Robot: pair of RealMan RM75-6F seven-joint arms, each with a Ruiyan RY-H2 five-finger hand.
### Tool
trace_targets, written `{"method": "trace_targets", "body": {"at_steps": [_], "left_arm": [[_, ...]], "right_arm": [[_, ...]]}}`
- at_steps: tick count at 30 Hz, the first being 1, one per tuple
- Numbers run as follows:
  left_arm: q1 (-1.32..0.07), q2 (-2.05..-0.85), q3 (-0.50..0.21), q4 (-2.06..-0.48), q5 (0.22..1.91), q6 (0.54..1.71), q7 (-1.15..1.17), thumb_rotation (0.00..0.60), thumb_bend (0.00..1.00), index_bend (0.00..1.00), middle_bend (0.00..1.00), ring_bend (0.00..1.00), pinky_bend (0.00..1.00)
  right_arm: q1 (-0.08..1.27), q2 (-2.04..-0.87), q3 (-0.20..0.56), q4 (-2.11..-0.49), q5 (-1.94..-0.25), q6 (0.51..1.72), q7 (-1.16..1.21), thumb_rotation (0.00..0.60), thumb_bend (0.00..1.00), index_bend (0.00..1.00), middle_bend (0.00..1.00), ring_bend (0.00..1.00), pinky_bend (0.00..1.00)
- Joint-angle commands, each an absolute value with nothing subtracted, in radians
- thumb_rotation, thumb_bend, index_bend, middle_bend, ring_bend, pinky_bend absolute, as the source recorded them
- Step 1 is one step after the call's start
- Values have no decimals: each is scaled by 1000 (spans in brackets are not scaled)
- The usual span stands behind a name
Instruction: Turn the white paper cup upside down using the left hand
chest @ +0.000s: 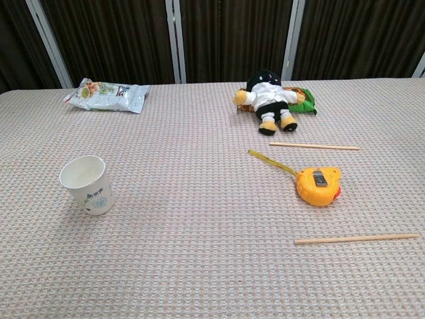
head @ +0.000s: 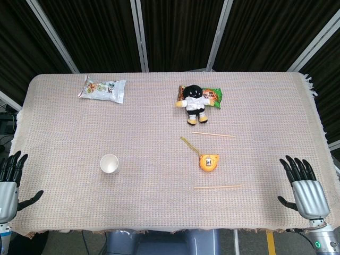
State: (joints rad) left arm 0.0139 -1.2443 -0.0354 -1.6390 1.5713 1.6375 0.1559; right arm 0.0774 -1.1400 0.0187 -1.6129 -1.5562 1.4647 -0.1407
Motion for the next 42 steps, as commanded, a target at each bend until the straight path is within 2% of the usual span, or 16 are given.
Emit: {"method": "trace_targets", "body": {"at_steps": [1,16,23,32,42], "left_arm": [[13,-1245,-35,-1639,1571,1636,157,600,0,0,0,0,0],[0,-1243,-31,-1643,1559,1600,160,600,0,0,0,0,0],[-38,-1240,-25,-1684,1530,1508,189,600,0,0,0,0,0],[-145,-1242,-90,-1783,1413,1351,356,600,4,8,0,0,0],[-284,-1278,-169,-1877,1180,1190,557,600,73,139,0,0,0]], "right_arm": [[78,-1140,19,-1613,-1555,1464,-140,600,28,0,0,0,0],[79,-1142,17,-1618,-1557,1460,-149,600,28,0,0,0,0],[76,-1139,14,-1616,-1572,1473,-135,600,28,0,0,0,0],[76,-1128,14,-1623,-1567,1468,-110,600,29,0,0,0,0],[74,-1114,18,-1627,-1565,1474,-80,600,28,0,0,0,0]]}}
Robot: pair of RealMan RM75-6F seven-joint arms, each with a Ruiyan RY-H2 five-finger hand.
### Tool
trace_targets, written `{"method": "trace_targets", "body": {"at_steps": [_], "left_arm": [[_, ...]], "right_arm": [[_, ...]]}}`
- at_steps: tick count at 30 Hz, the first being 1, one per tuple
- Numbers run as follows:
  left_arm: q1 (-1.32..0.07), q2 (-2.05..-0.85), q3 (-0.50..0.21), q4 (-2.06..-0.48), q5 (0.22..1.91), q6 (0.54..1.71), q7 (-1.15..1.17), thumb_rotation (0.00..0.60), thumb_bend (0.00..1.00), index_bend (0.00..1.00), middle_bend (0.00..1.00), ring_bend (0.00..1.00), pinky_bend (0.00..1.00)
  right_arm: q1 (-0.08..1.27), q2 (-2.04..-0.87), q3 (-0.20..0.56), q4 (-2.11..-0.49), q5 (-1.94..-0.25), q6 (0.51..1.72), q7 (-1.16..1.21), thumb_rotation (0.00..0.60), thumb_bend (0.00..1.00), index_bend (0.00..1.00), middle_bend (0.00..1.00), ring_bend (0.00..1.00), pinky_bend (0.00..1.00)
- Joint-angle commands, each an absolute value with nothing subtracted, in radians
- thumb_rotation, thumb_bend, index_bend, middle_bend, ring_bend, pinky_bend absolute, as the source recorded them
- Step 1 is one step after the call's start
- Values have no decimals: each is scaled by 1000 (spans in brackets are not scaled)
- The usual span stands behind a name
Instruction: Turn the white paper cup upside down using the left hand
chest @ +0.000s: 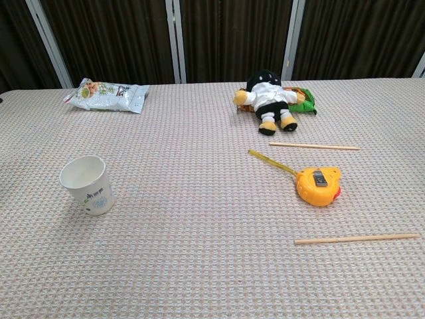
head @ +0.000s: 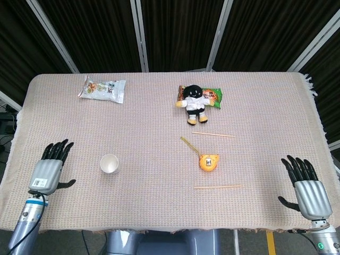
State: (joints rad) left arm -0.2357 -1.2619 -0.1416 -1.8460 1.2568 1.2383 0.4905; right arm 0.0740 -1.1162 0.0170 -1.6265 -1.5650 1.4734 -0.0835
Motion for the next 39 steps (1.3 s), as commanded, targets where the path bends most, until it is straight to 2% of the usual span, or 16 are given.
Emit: {"method": "trace_targets", "body": {"at_steps": [1,10,21,27,29,33,39], "left_arm": [[-295,-1284,-172,-1881,1161,1182,576,600,86,153,0,0,0],[-396,-1366,-197,-1901,986,1156,732,600,130,209,0,0,0],[-501,-1467,-200,-1849,841,1161,813,600,137,211,0,0,0],[-538,-1516,-194,-1806,802,1174,821,600,252,284,0,0,0],[-545,-1524,-189,-1797,793,1176,814,600,288,321,0,0,0],[-545,-1528,-188,-1800,812,1178,758,600,294,336,0,0,0],[-520,-1530,-208,-1822,914,1150,535,600,293,334,0,0,0]], "right_arm": [[74,-1113,18,-1627,-1565,1475,-77,600,28,0,0,0,0],[72,-1104,19,-1628,-1568,1481,-57,600,29,0,0,0,0],[72,-1101,20,-1628,-1570,1481,-50,600,30,0,0,0,0],[73,-1102,17,-1628,-1573,1477,-51,600,30,0,0,0,0],[73,-1103,16,-1627,-1574,1477,-50,600,30,0,0,0,0],[74,-1102,17,-1627,-1573,1476,-50,600,30,0,0,0,0],[74,-1103,16,-1629,-1574,1475,-52,600,30,0,0,0,0]]}}
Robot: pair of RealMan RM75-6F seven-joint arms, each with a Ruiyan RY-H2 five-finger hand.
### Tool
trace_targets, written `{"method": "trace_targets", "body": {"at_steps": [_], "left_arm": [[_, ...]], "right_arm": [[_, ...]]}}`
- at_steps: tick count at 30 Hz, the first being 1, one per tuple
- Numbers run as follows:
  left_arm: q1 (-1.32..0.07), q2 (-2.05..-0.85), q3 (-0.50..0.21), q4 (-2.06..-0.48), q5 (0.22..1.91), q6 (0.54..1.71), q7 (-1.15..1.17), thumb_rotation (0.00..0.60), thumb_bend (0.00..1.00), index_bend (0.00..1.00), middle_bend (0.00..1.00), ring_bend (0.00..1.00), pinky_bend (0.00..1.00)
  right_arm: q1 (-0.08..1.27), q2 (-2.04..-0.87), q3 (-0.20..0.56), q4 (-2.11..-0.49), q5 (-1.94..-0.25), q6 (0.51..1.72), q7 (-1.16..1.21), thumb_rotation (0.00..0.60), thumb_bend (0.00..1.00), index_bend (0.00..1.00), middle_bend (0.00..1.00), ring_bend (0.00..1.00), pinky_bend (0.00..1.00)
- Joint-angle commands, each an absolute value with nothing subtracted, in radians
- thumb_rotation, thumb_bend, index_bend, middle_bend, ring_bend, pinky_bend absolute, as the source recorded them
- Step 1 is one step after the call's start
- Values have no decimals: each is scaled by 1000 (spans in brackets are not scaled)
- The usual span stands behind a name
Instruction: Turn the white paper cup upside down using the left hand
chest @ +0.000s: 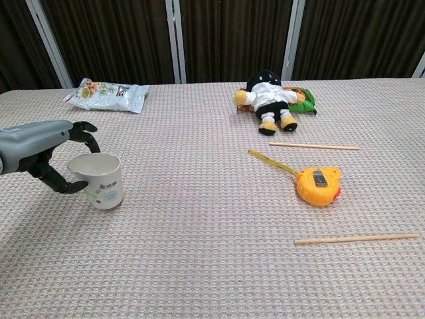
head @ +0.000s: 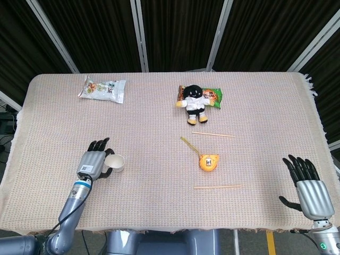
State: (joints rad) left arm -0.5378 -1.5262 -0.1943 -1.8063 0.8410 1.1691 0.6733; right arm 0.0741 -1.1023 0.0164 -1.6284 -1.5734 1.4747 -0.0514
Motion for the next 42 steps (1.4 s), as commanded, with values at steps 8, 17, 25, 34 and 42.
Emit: {"method": "trace_targets", "body": {"at_steps": [8,17,25,34,42], "left_arm": [[-510,-1577,-177,-1707,1055,1107,327,600,294,333,0,0,0],[-509,-1640,-131,-1517,1151,1053,152,600,293,333,0,0,0],[-495,-1555,-101,-1544,1097,1038,244,600,290,204,0,0,0],[-509,-1505,-119,-1611,986,1035,345,600,179,49,0,0,0],[-551,-1532,-129,-1660,929,1087,504,600,178,115,0,0,0]], "right_arm": [[75,-1103,14,-1628,-1573,1469,-54,600,30,0,0,0,0],[75,-1106,15,-1628,-1567,1466,-63,600,30,0,0,0,0],[75,-1106,19,-1630,-1559,1465,-64,600,30,0,0,0,0],[74,-1107,17,-1632,-1562,1468,-69,600,30,0,0,0,0],[74,-1105,16,-1633,-1566,1469,-67,600,30,0,0,0,0]]}}
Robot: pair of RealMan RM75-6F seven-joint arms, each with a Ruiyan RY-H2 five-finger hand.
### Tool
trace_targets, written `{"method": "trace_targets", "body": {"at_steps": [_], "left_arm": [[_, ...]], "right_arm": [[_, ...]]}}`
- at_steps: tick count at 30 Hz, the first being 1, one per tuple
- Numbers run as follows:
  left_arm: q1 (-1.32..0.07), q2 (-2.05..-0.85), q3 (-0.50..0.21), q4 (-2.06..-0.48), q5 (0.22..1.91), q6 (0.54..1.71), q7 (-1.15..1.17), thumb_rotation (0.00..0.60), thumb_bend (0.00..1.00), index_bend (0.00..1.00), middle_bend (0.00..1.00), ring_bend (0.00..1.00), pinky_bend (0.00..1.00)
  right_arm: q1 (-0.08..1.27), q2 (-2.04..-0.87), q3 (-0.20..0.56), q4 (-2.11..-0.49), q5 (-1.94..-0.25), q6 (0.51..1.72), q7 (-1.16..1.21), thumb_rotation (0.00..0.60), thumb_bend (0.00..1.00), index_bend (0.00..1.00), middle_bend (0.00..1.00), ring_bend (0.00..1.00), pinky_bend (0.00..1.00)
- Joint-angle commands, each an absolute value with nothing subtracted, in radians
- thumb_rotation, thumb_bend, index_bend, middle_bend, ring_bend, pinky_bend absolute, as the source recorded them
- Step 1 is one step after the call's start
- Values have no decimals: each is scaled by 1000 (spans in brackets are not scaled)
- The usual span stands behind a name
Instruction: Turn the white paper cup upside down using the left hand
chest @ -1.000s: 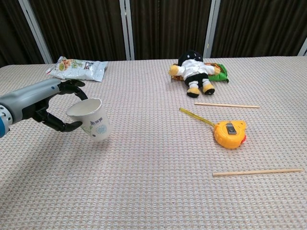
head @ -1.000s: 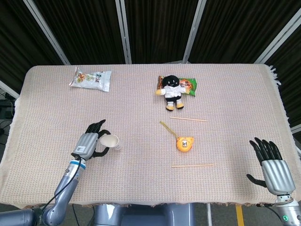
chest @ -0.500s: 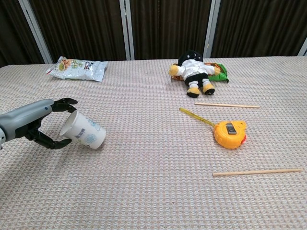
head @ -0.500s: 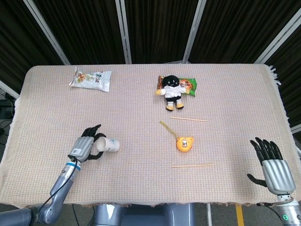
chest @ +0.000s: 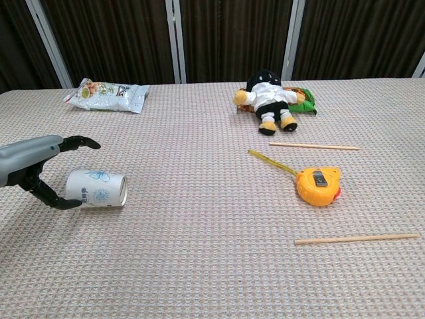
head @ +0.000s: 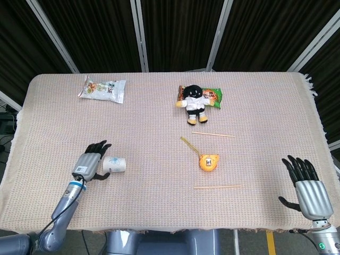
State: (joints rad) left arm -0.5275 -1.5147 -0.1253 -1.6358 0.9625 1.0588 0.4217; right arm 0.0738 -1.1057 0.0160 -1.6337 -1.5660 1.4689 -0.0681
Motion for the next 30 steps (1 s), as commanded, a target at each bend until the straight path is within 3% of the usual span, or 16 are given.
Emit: {"method": "trace_targets", "body": {"at_steps": [1,13,30], "left_arm": [[-562,-1540,-131,-1669,909,1099,548,600,178,126,0,0,0],[-676,-1683,-177,-1673,652,1257,912,600,176,231,0,0,0],[-669,-1716,-189,-1683,705,1267,789,600,177,343,0,0,0]], "right_arm": [[74,-1105,16,-1633,-1566,1468,-66,600,30,0,0,0,0],[75,-1088,11,-1641,-1571,1463,-32,600,29,0,0,0,0],[77,-1089,4,-1644,-1577,1454,-43,600,29,0,0,0,0]]}}
